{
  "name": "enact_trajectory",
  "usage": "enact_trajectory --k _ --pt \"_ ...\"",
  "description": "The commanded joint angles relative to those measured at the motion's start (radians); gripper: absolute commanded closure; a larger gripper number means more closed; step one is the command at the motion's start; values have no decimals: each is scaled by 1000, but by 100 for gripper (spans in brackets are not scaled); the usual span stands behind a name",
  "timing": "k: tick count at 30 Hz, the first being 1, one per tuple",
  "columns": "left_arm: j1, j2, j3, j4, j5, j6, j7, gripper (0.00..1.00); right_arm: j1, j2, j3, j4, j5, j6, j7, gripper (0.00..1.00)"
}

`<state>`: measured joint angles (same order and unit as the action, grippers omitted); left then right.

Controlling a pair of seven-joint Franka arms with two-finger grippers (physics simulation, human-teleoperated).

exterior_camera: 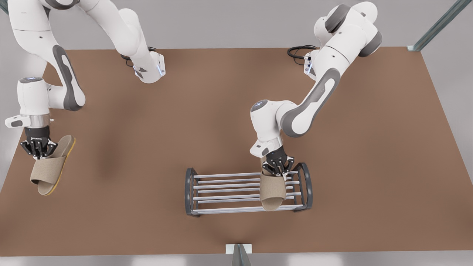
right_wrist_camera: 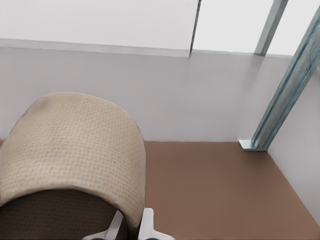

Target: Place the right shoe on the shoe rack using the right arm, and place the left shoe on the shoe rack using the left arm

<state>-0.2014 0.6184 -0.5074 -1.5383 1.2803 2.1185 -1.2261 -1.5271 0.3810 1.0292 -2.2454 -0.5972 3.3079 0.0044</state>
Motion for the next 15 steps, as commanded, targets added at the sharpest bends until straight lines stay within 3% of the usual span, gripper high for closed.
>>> enact_trajectory --k 1,3,4,6,8,9,10,15 --pt "-3 4 7 3 33 -14 -145 79 -116 -1 140 20 5 -290 233 79" --pt "-3 7 10 -2 48 -14 -147 79 -206 4 328 108 7 -537 285 79" --pt "-4 17 10 -2 56 -15 -165 79 -205 9 373 150 7 -623 310 79" --pt "-7 21 12 -2 67 -20 -171 79 -180 21 434 240 17 -798 327 79" --pt "-7 18 12 1 68 -25 -168 79 -64 21 434 306 17 -875 451 79" --pt "-6 15 12 4 68 -26 -159 17 -1 21 430 340 17 -904 497 79" --pt "-9 15 12 4 67 -32 -158 0 34 19 425 348 17 -906 526 79" --pt "-10 10 13 4 82 -48 -156 0 188 19 367 415 16 -956 574 79"
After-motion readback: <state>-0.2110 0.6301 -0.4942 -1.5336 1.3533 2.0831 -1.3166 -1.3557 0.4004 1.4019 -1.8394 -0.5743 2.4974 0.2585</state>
